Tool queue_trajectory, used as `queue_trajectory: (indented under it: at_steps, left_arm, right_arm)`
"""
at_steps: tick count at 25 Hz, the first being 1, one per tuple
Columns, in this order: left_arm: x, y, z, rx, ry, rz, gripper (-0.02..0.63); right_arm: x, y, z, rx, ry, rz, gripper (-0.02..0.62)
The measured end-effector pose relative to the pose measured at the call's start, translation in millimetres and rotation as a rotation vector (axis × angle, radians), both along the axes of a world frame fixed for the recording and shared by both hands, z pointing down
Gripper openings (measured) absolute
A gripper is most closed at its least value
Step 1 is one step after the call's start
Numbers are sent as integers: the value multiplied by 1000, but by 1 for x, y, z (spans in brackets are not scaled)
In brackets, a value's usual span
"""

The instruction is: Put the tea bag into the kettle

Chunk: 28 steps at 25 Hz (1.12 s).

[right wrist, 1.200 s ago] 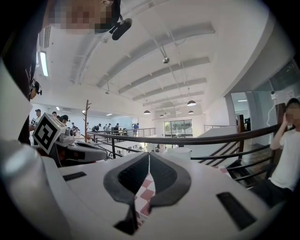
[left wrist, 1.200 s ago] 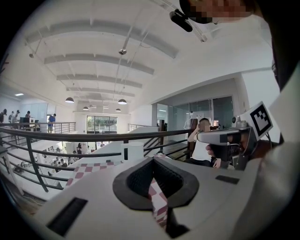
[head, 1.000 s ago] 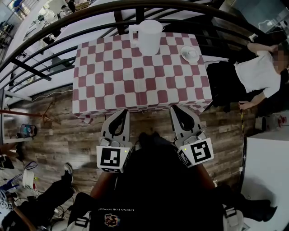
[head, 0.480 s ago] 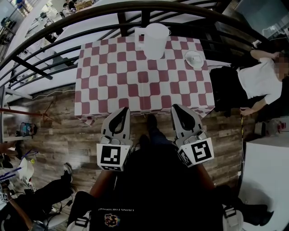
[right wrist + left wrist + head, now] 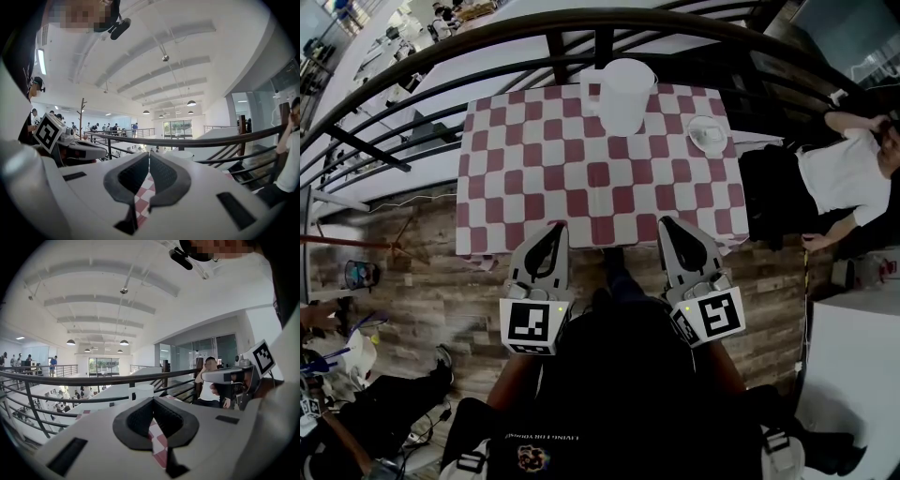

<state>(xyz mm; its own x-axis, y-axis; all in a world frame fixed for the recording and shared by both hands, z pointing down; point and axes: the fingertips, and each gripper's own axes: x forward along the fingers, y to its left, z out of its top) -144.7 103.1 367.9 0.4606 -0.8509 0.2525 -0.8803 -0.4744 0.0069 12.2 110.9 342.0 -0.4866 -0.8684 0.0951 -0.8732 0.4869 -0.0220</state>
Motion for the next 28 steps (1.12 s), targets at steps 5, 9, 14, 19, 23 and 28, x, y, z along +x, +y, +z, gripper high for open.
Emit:
queue_trajectory:
  at_steps: [5,9,14,19,23,28]
  left_arm:
    - [5,-30,-1,-2,-3,-6,5]
    - [9,-52,0,-10,-10,-15,5]
    - [18,-86,1,-18,-16,-20,5]
    - [26,-116,2,-21,-19,-24,5]
    - [33,-142,2,-23,-24,-27,5]
    - [36,-175,2,-24,-34,-41,5]
  right_arm:
    - [8,-29,3,-11,-3,2,17]
    - [13,-55,4,-16,-7,-2,17]
    - [23,-89,5,-23,-8,-2,17]
    - [35,-119,8,-32,3,5,17]
    - [44,-143,12,-44,7,10,17]
    - [54,-174,15,-53,8,14,17]
